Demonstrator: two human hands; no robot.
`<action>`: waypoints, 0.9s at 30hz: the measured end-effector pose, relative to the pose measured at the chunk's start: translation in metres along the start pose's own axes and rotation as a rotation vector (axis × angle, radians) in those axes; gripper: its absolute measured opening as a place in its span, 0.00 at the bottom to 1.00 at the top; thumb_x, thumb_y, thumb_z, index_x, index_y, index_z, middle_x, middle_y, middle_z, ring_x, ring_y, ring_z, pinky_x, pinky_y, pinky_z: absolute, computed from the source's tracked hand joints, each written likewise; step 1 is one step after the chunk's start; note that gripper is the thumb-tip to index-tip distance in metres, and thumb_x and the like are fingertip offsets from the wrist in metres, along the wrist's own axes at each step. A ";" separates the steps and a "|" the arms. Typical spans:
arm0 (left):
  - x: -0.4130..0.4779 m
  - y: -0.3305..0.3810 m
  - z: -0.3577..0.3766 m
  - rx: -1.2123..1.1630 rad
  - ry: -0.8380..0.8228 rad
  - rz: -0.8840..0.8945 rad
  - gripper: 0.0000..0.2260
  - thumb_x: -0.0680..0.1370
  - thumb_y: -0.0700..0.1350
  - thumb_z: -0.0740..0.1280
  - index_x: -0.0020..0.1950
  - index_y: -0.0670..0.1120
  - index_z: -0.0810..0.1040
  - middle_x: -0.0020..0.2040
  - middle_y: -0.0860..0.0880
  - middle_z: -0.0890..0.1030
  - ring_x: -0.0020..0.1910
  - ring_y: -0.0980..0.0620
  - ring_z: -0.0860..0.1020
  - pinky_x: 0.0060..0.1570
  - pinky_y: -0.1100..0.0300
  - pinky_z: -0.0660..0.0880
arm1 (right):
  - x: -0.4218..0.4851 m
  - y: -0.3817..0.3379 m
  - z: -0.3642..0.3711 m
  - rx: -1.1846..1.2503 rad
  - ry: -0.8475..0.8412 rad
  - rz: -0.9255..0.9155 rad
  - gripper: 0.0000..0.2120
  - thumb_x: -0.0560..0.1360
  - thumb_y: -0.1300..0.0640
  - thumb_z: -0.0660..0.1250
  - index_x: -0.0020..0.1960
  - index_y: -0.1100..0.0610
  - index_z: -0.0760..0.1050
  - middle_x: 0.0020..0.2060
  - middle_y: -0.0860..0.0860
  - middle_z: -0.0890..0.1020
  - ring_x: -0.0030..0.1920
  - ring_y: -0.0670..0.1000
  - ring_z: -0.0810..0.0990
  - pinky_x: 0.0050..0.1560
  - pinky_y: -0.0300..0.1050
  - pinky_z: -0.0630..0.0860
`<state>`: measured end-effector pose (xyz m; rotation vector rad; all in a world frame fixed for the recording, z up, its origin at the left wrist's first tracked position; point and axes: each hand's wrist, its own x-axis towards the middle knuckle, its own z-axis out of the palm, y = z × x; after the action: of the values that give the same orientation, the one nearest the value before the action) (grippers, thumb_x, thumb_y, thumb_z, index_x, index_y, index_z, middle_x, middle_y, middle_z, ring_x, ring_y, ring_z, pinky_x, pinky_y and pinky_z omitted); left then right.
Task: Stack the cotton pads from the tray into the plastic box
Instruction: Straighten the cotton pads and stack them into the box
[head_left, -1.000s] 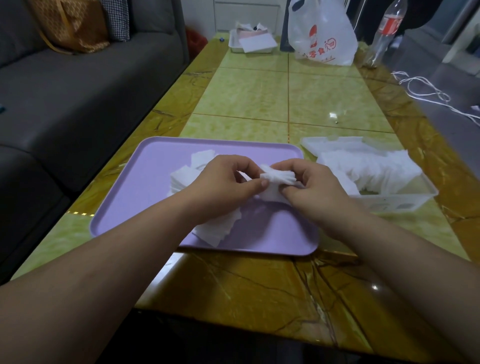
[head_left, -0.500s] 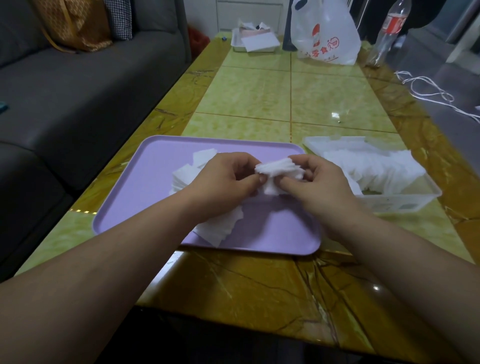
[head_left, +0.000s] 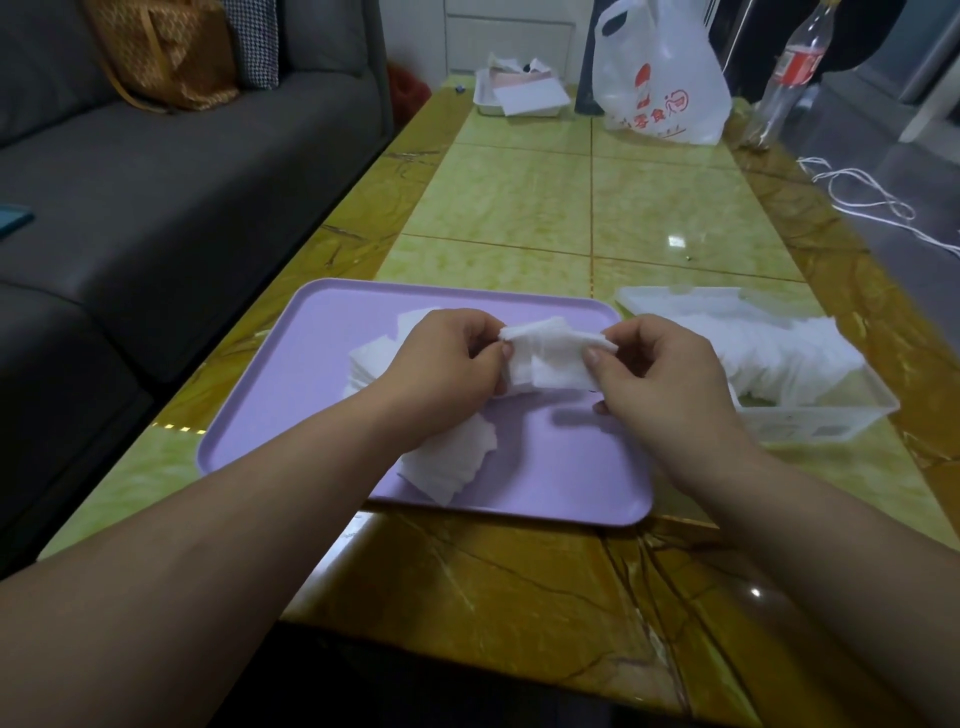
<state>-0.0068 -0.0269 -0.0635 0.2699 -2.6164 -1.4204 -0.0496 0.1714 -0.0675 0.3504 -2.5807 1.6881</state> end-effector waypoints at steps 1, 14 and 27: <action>0.001 -0.002 -0.001 0.021 0.009 0.003 0.07 0.81 0.42 0.66 0.47 0.48 0.84 0.35 0.49 0.86 0.38 0.51 0.84 0.43 0.60 0.79 | 0.000 -0.002 0.000 -0.023 -0.020 -0.025 0.05 0.77 0.58 0.72 0.44 0.50 0.80 0.36 0.46 0.83 0.42 0.52 0.83 0.48 0.60 0.83; -0.007 0.007 -0.002 -0.124 -0.204 0.043 0.08 0.79 0.36 0.67 0.53 0.46 0.84 0.42 0.48 0.87 0.40 0.53 0.86 0.37 0.67 0.76 | -0.001 0.004 0.002 -0.056 -0.031 0.023 0.04 0.75 0.54 0.74 0.45 0.53 0.80 0.41 0.47 0.85 0.41 0.41 0.82 0.43 0.37 0.77; -0.005 0.002 -0.001 -0.102 -0.176 0.054 0.06 0.80 0.38 0.69 0.54 0.44 0.85 0.44 0.45 0.88 0.44 0.48 0.87 0.51 0.54 0.83 | -0.002 0.001 0.004 -0.042 0.042 0.081 0.02 0.78 0.54 0.71 0.48 0.51 0.79 0.41 0.46 0.84 0.44 0.44 0.82 0.38 0.33 0.73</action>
<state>-0.0022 -0.0256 -0.0614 0.0635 -2.6514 -1.6211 -0.0474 0.1689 -0.0702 0.2087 -2.6291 1.6438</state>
